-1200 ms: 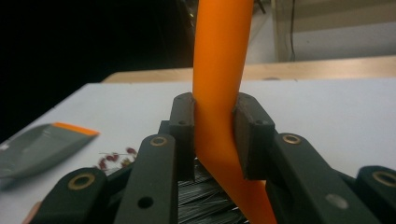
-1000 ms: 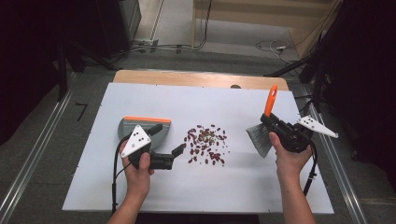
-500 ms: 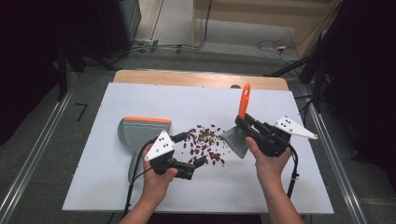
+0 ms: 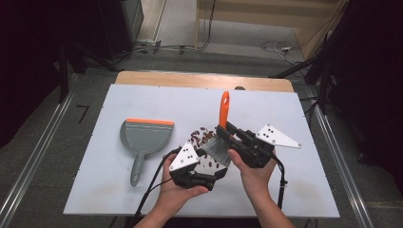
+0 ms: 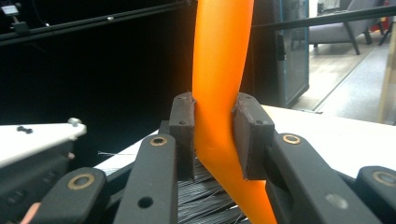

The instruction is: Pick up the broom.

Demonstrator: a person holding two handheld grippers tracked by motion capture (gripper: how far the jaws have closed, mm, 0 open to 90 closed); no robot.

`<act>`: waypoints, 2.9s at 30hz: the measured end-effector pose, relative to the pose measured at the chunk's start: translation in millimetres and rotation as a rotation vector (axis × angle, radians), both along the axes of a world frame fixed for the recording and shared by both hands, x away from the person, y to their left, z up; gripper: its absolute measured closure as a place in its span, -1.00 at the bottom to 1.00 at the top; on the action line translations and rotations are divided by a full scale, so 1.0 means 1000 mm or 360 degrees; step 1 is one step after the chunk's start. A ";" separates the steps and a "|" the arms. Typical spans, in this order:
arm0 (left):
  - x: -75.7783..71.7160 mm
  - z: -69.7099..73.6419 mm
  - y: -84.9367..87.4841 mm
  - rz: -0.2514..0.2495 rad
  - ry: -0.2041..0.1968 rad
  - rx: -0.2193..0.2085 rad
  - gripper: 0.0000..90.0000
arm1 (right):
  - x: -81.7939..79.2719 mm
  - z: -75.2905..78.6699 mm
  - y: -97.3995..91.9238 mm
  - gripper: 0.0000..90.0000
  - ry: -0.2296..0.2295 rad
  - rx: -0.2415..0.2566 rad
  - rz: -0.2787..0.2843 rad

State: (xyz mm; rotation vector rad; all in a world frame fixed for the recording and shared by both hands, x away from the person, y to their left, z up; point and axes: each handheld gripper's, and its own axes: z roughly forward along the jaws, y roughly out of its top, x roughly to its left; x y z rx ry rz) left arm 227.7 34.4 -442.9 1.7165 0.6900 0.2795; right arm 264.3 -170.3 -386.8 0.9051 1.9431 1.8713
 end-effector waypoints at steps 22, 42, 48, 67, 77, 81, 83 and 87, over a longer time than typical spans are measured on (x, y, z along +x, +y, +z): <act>0.010 0.000 0.022 0.0028 0.0080 0.0017 0.89 | -0.007 0.000 0.013 0.43 -0.0041 -0.0048 0.0145; 0.024 0.017 0.074 -0.0474 0.0033 0.0058 0.90 | 0.021 -0.003 -0.009 0.24 0.0030 -0.0137 0.0784; 0.021 0.018 0.072 -0.0623 0.0010 0.0024 0.90 | 0.021 -0.012 0.002 0.24 0.0089 -0.0148 0.0946; 0.021 0.016 0.074 -0.0560 0.0043 -0.0006 0.25 | 0.017 -0.009 0.007 0.53 0.0172 -0.0146 0.0991; 0.022 0.012 0.096 -0.0224 0.0026 -0.0013 -0.68 | 0.026 -0.005 -0.003 0.53 0.0229 -0.0226 0.0673; 0.021 0.011 0.103 -0.0136 0.0023 0.0012 -0.91 | 0.030 -0.005 -0.008 0.53 0.0255 -0.0281 0.0532; 0.021 0.010 0.108 -0.0101 0.0020 0.0012 -0.97 | 0.032 -0.005 -0.011 0.53 0.0270 -0.0303 0.0476; 0.020 0.007 0.116 -0.0057 0.0009 0.0018 -1.00 | 0.036 -0.005 -0.017 0.53 0.0281 -0.0344 0.0360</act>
